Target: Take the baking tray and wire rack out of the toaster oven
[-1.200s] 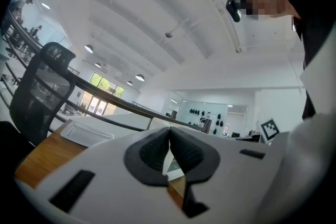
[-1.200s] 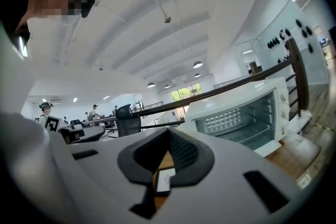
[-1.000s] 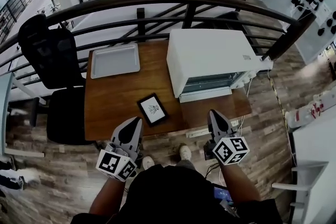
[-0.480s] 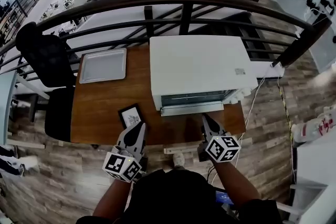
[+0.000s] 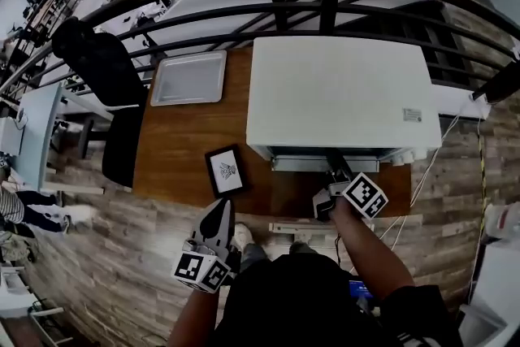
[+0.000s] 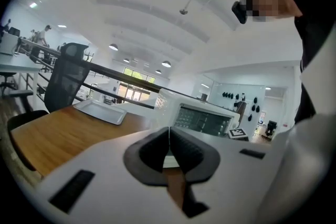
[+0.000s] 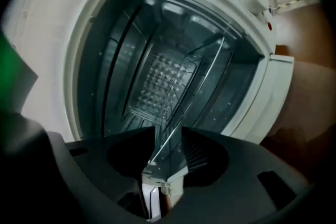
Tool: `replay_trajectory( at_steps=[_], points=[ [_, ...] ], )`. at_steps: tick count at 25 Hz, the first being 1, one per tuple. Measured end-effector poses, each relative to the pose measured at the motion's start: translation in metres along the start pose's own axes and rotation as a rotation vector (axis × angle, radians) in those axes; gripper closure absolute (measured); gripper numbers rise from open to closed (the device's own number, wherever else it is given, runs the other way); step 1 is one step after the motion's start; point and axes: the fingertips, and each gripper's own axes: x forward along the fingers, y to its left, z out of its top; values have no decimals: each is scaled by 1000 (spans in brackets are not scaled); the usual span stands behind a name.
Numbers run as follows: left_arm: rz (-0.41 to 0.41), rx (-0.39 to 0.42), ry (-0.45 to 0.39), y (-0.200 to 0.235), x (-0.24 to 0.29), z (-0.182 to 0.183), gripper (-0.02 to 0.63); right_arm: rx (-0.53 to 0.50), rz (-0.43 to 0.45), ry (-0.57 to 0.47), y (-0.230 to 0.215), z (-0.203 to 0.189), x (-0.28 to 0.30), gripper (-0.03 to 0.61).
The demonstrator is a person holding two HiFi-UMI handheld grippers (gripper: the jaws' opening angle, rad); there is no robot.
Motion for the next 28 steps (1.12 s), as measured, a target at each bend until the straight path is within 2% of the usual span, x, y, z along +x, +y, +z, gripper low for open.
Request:
replay_trajectory(
  at_steps=[5, 8, 10, 12, 13, 14, 18, 21, 24, 28],
  points=[
    [87, -41, 26, 12, -15, -8, 600, 118, -12, 2, -10, -1, 24, 422],
    [111, -58, 44, 15, -21, -15, 600, 161, -15, -27, -14, 6, 34, 433],
    [110, -62, 52, 15, -22, -17, 600, 195, -12, -42, -17, 10, 39, 463],
    [92, -67, 61, 13, -21, -20, 600, 220, 17, -51, -15, 12, 40, 511],
    [79, -70, 67, 12, -20, -22, 600, 224, 33, -52, -14, 11, 38, 567],
    [67, -72, 72, 12, -19, -23, 600, 224, 44, -50, -13, 9, 36, 574],
    [8, -67, 85, 14, -14, -25, 600, 221, 62, -43, -15, -2, 19, 577],
    [-50, -52, 101, 15, -11, -23, 600, 255, 45, -64, -14, -5, 13, 577],
    [-99, -42, 112, 16, -8, -20, 600, 247, 48, -93, -14, -8, 6, 577],
    [-131, -49, 108, 24, -9, -17, 600, 244, 57, -89, -18, -22, -21, 578]
  ],
)
